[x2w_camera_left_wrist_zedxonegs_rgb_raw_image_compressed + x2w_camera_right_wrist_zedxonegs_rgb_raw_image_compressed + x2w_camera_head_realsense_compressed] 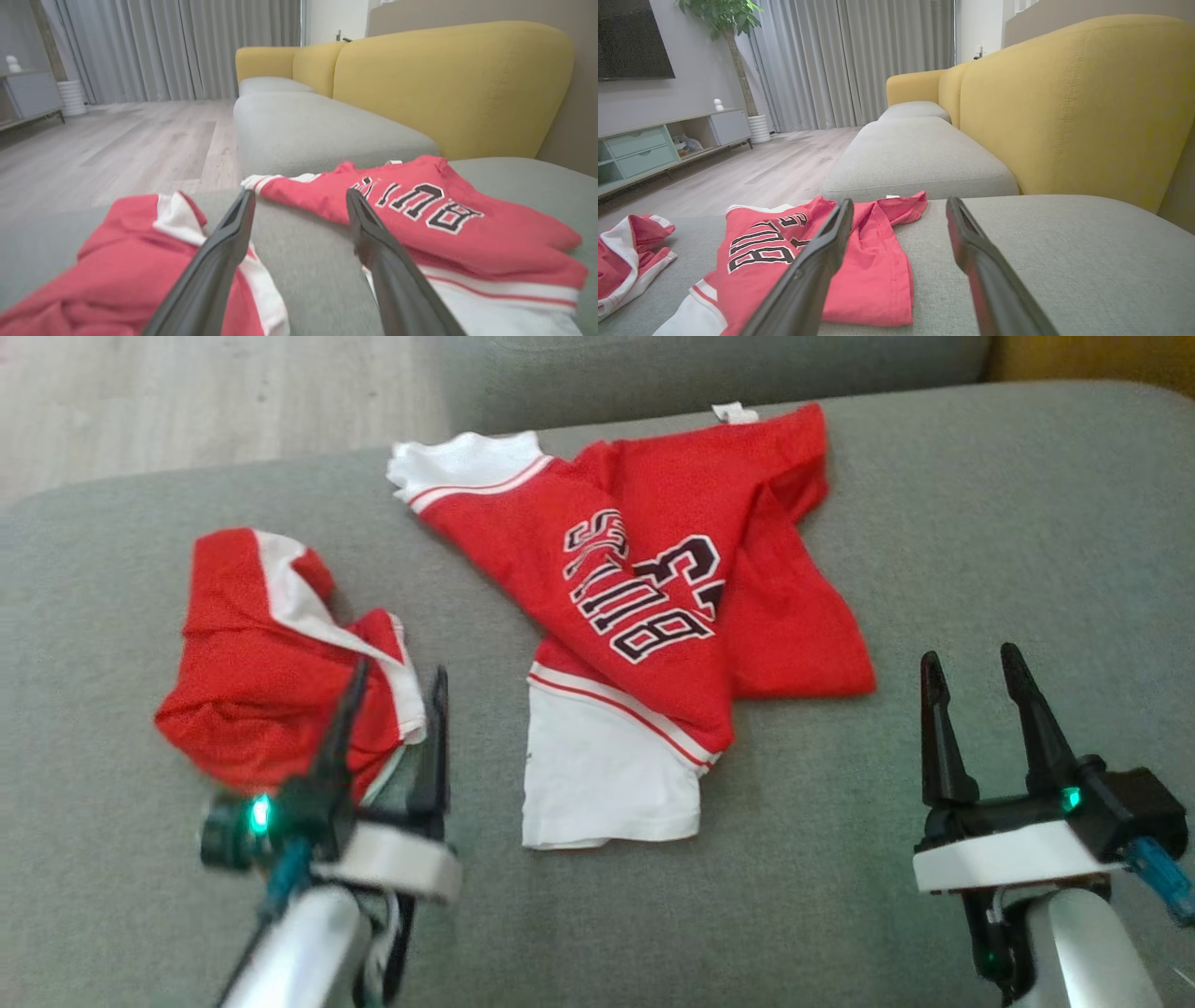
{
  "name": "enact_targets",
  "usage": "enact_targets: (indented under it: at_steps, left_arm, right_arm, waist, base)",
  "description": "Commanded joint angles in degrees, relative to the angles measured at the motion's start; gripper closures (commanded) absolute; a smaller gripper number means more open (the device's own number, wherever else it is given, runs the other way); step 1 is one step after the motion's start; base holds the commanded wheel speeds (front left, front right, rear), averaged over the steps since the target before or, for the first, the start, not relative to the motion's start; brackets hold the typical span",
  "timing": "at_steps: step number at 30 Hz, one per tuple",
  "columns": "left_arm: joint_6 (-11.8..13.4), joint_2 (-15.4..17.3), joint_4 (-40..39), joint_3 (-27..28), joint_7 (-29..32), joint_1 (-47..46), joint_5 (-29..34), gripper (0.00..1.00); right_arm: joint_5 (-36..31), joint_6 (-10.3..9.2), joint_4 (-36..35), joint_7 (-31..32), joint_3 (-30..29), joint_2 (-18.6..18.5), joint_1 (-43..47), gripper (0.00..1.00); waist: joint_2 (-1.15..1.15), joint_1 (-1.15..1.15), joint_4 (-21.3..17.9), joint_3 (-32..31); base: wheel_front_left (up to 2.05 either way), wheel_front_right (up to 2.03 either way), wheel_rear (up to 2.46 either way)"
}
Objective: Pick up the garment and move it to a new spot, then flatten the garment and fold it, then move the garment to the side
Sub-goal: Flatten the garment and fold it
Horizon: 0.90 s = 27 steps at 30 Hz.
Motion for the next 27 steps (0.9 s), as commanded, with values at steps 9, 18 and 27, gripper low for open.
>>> enact_targets:
  at_steps: [9,18,27]
  left_arm:
    - [-0.1,-1.3,-3.0,1.4,-0.3,2.1,0.4,0.00]
    - [-3.8,-2.7,1.2,-3.4,7.0,2.2,-1.1,0.00]
    - [-6.2,-3.1,4.4,-7.2,13.6,2.0,-1.7,0.00]
  right_arm:
    - [-0.7,-0.04,-1.2,-0.4,1.9,-0.3,-0.8,0.00]
    - [0.0,-0.04,-1.3,-0.4,2.1,-0.3,-1.3,0.00]
    - [0.3,-0.04,-1.2,-0.4,2.0,-0.3,-1.8,0.00]
  waist:
    - [0.00,0.01,0.7,-0.7]
    - [0.00,0.01,-0.6,0.3]
    - [0.00,0.01,-1.2,1.4]
  base:
    - [0.00,0.00,0.00]
    - [0.00,0.00,0.00]
    - [0.00,0.00,0.00]
